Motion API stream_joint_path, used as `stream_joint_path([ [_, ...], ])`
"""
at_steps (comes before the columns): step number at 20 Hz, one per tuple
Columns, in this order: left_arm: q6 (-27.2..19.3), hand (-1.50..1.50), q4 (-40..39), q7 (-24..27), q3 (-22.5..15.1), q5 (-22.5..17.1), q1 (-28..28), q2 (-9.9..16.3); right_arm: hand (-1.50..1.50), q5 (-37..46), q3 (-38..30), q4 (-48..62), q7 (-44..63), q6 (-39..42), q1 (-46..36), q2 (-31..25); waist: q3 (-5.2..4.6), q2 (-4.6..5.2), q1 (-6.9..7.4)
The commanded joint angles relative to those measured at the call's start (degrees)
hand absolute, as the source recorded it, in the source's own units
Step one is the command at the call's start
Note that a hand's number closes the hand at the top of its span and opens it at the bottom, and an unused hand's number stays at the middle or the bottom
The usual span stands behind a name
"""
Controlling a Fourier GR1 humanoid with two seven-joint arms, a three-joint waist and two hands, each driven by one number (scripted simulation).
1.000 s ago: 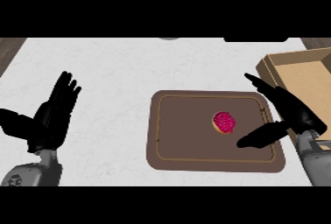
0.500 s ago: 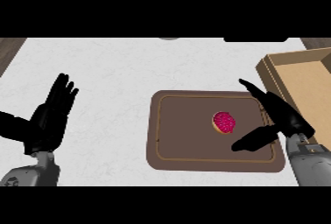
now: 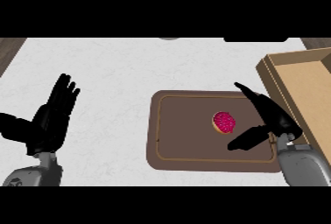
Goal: Pick the cupcake from the tray and place it in the cardboard box
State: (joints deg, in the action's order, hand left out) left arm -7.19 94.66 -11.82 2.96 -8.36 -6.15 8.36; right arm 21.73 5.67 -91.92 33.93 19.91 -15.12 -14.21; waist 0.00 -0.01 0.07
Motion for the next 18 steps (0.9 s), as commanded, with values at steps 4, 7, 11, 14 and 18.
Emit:
stream_joint_path([
  [4, 2.02, 0.0, -1.4, 0.87, 2.02, -0.53, -0.74, -0.05, -1.5, 2.7, 1.9, -1.73, 1.75, 0.19, 1.03, 4.95, -0.01, -0.01, -0.05],
  [7, 2.15, 0.0, -1.18, 1.19, 1.29, 0.71, 0.62, -0.84, -1.5, 4.14, -0.21, 5.52, -2.83, 0.77, -1.1, 3.89, 0.0, 0.01, 0.04],
  [11, 1.58, 0.0, 3.38, -2.04, 0.98, 0.78, 2.23, -1.16, -1.5, 7.43, 2.99, 2.76, -1.67, -2.65, 1.97, 7.72, 0.0, -0.03, 0.04],
  [14, 2.57, 0.0, 2.49, -3.93, 3.43, -0.78, -1.3, 0.46, -1.5, 4.68, -0.94, 3.14, -3.97, 2.96, 1.61, 3.27, 0.0, -0.02, -0.09],
  [18, 3.24, 0.0, 1.48, -2.48, 3.27, -0.47, -0.84, -0.51, -1.5, 6.27, -2.0, 7.82, -7.16, 2.12, -0.13, 3.97, 0.0, 0.0, -0.03],
])
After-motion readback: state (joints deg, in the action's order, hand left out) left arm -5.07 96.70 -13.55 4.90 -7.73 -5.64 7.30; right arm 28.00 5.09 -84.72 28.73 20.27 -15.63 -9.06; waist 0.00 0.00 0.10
